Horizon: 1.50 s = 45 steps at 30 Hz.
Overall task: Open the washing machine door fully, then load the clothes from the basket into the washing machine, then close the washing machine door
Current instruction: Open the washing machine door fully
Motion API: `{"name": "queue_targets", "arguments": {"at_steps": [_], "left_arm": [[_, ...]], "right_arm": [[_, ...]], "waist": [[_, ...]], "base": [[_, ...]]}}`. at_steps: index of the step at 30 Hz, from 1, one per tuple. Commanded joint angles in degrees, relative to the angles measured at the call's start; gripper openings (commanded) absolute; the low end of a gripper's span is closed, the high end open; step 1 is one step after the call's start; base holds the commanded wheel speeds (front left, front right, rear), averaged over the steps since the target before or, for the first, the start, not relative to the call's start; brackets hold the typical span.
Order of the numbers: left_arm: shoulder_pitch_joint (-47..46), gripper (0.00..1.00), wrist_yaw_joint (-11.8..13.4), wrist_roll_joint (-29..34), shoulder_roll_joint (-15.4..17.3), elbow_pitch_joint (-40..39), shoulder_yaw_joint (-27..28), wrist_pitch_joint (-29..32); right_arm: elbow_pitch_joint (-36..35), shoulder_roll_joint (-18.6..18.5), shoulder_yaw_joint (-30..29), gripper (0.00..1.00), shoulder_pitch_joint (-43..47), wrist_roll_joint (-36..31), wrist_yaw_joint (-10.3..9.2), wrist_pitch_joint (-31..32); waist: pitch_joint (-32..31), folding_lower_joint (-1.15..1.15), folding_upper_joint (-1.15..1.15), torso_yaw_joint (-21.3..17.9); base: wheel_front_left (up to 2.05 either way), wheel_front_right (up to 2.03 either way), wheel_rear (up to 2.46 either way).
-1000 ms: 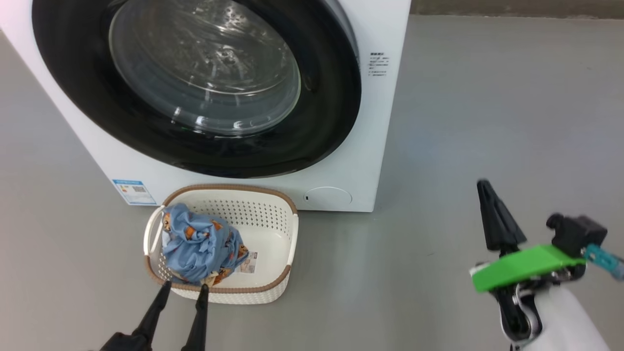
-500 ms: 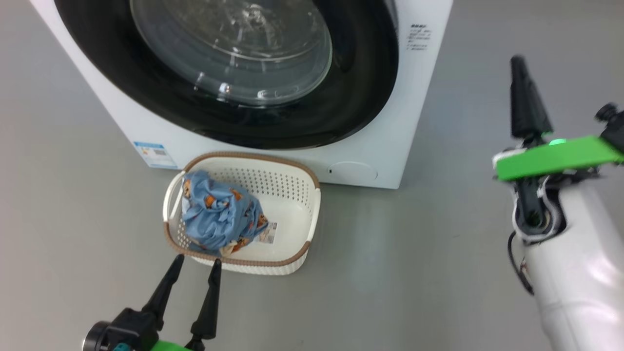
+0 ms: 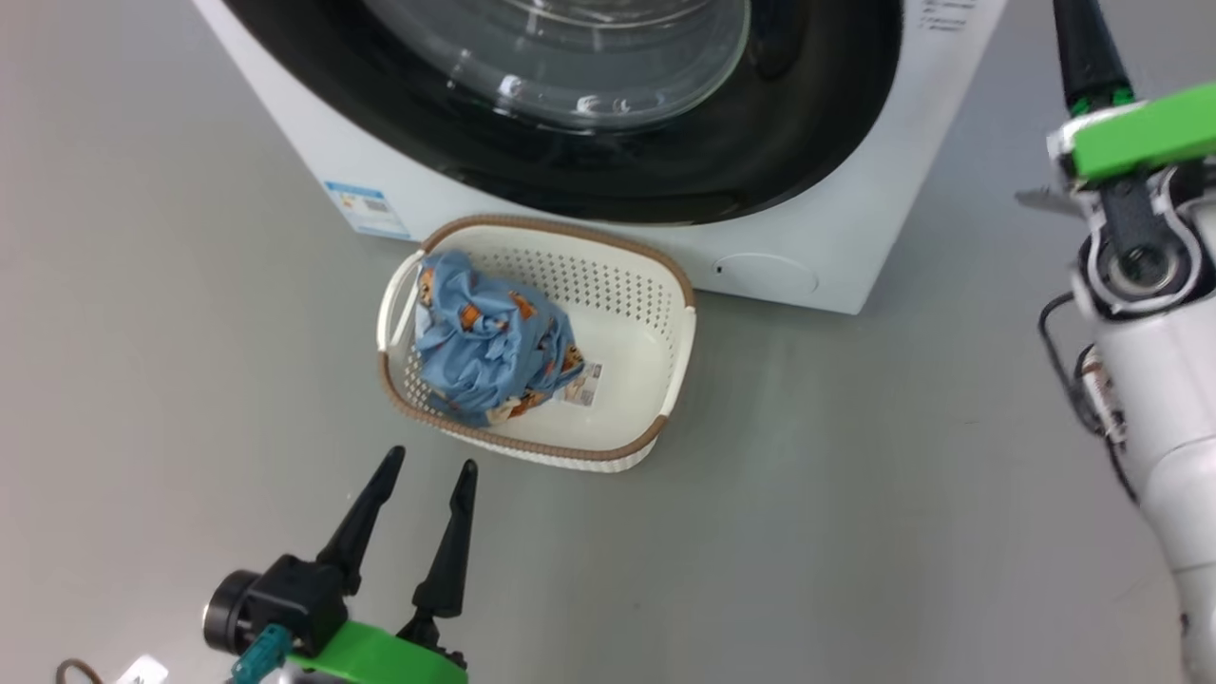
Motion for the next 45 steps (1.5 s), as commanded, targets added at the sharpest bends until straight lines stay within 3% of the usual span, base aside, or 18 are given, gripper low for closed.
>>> {"name": "queue_targets", "arguments": {"at_steps": [1,8,18,32,45], "left_arm": [[-2.59,1.0,-0.18,-0.72,0.66,-1.39,1.19,-0.52],[-4.5,1.0,-0.18,-1.53,0.28,-1.45,-0.3,-0.52],[-5.94,1.0,-0.18,-2.3,-0.12,-1.6,-2.0,-0.52],[-7.65,1.0,-0.18,-3.06,-0.57,-2.26,-3.29,-0.52],[-7.03,1.0,-0.18,-2.58,-0.59,-1.6,-2.46,-0.52]], "right_arm": [[-0.67,-1.44,0.92,0.0,-2.26,3.05,-0.05,2.85],[3.56,-4.93,2.09,0.0,-7.98,11.03,-0.05,13.16],[12.2,-5.31,4.07,0.0,-15.77,15.65,-0.05,26.56],[16.97,-3.94,5.28,0.0,-21.39,17.64,-0.05,36.25],[13.75,-2.6,8.47,0.0,-16.55,17.38,-0.05,44.13]], "waist": [[2.47,0.0,0.0,2.3],[5.46,0.0,0.0,4.64],[8.12,0.0,0.0,6.55],[9.74,0.0,0.0,7.79],[6.97,0.0,0.0,5.92]], "base": [[0.0,0.0,0.0],[0.0,0.0,0.0],[0.0,0.0,0.0],[0.0,0.0,0.0],[0.0,0.0,0.0]]}}
